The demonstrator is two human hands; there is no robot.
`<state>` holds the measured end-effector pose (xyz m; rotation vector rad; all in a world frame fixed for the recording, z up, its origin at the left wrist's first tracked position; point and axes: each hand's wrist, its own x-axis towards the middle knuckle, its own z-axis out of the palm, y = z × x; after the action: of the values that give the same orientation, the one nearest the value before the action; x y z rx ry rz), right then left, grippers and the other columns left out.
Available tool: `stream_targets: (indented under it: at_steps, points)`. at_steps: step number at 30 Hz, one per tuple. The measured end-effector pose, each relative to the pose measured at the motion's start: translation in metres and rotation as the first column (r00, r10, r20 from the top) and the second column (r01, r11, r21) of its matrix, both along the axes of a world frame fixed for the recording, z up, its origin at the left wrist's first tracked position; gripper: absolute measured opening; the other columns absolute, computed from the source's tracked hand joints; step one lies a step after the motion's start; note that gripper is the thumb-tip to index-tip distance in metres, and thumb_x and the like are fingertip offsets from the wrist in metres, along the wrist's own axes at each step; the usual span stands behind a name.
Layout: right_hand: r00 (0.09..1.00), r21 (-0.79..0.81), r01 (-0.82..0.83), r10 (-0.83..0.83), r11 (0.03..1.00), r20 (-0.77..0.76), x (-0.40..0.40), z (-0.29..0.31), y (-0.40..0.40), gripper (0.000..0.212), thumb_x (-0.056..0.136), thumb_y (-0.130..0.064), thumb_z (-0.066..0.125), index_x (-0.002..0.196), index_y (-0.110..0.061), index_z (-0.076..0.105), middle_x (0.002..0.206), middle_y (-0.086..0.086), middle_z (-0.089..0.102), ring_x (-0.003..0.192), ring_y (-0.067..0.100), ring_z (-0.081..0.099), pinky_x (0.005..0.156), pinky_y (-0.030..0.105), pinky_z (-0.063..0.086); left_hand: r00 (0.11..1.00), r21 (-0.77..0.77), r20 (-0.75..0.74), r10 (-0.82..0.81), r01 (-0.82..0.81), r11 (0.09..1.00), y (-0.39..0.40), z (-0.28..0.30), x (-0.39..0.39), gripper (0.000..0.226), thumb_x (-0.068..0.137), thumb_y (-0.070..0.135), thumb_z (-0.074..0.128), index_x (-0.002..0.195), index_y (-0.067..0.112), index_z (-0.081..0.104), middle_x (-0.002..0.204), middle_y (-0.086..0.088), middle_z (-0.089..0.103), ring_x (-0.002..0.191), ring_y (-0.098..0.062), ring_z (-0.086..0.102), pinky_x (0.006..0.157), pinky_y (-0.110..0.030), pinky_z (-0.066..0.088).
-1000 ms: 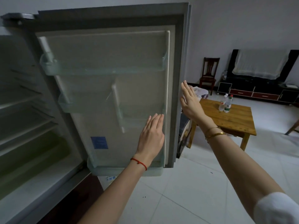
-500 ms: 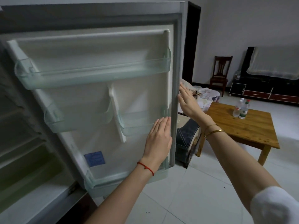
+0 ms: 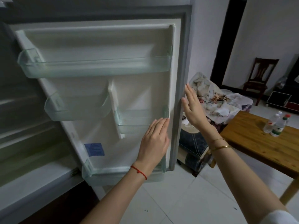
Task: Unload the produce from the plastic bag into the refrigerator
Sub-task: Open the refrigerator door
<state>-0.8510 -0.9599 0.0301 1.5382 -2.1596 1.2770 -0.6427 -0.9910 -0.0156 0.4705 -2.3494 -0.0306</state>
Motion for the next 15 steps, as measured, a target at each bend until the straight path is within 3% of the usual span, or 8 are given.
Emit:
stream_targets:
  at_steps: [5,10,15]
  points:
    - [0.999,-0.044,-0.043,0.042,0.998,-0.005,-0.001,-0.001,0.006,0.057,0.104,-0.035,0.034,0.155,-0.016,0.018,0.163,0.000,0.015,0.150,0.010,0.010,0.124,0.039,0.015,1.000,0.008,-0.010,0.022,-0.022,1.000,0.006,0.000,0.004,0.050,0.095,0.011,0.050,0.144,0.006,0.044,0.145,-0.008,0.050,0.138,-0.017,0.042,0.121,-0.033,0.022]
    - [0.994,-0.073,-0.108,0.110,0.991,0.019,0.009,0.002,0.020,0.060,0.103,-0.037,0.038,0.155,-0.018,0.016,0.163,-0.002,0.012,0.150,0.007,0.008,0.123,0.041,0.017,0.993,0.006,0.058,0.099,-0.099,0.995,0.019,0.001,0.010,0.055,0.097,0.014,0.045,0.151,0.009,0.031,0.157,-0.005,0.034,0.148,-0.016,0.022,0.123,-0.035,0.015]
    - [0.989,-0.168,-0.142,0.134,0.975,-0.059,0.031,0.010,0.039,0.056,0.102,-0.031,0.042,0.152,-0.014,0.025,0.159,0.004,0.026,0.148,0.014,0.021,0.122,0.041,0.022,0.974,0.055,0.026,0.227,-0.228,0.972,0.036,0.006,0.034,0.061,0.094,0.015,0.049,0.152,0.008,0.028,0.159,-0.007,0.029,0.150,-0.018,0.017,0.123,-0.037,0.014]
